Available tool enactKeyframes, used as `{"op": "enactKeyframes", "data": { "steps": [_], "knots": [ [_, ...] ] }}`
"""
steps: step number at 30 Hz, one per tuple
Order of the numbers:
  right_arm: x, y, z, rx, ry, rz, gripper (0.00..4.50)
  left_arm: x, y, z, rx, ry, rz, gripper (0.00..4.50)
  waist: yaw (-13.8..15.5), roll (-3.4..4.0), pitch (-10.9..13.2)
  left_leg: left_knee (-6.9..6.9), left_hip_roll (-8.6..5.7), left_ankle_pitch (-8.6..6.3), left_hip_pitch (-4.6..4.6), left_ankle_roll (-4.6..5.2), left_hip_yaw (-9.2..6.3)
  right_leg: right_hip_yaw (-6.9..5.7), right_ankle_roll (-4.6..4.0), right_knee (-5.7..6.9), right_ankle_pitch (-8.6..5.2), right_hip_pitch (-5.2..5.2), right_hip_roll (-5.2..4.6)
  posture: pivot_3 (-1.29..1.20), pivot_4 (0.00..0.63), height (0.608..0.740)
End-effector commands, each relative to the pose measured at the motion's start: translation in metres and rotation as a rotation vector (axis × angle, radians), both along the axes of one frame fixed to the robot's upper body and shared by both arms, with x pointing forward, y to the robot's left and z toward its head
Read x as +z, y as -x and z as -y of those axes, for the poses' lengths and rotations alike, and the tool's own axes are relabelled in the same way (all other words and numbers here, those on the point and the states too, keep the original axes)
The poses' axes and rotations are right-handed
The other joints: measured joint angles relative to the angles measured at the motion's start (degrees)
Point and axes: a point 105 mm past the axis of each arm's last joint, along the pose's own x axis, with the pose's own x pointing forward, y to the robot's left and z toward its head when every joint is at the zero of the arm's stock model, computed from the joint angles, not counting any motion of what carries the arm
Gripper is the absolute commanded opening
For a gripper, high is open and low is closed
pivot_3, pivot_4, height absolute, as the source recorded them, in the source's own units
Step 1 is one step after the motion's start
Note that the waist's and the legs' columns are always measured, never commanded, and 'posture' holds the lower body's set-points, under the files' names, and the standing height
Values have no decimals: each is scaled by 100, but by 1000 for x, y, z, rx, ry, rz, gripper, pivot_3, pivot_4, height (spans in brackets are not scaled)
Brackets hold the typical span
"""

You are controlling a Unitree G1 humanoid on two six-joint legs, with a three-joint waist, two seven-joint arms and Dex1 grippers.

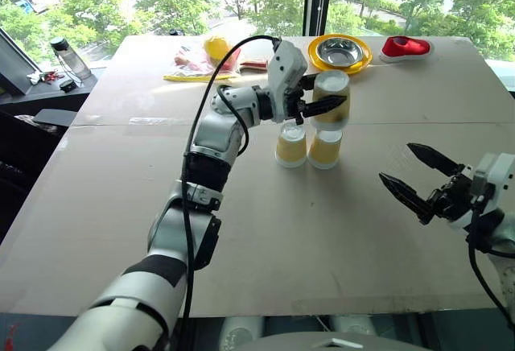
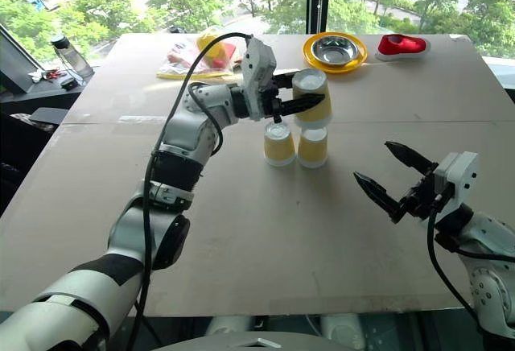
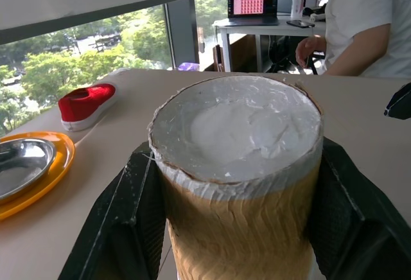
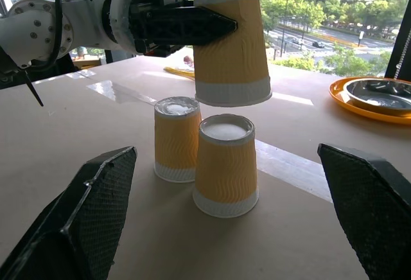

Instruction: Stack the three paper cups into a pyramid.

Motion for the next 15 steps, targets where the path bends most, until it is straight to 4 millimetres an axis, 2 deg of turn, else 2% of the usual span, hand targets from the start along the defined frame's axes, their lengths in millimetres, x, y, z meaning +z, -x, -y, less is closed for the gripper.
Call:
{"op": "enactKeyframes", "data": {
  "steps": [1,6,15],
  "knots": [
    [15,6,1,-7,-16,50,4500,13,1,0,-6,-25,72,2259,4,0,0,0,0,0,0,1,0,0,0,0,0,0,0,0,150,740],
    [15,6,3,-14,-15,45,4500,14,5,-13,13,-41,62,2259,-5,0,0,1,0,0,-1,0,-1,0,0,0,0,0,0,0,150,740],
    [17,1,1,3,-8,51,4500,-3,13,-22,38,-75,40,2259,21,1,1,6,1,1,-1,-1,-3,-2,0,3,0,1,-1,0,150,740]
  ]
}}
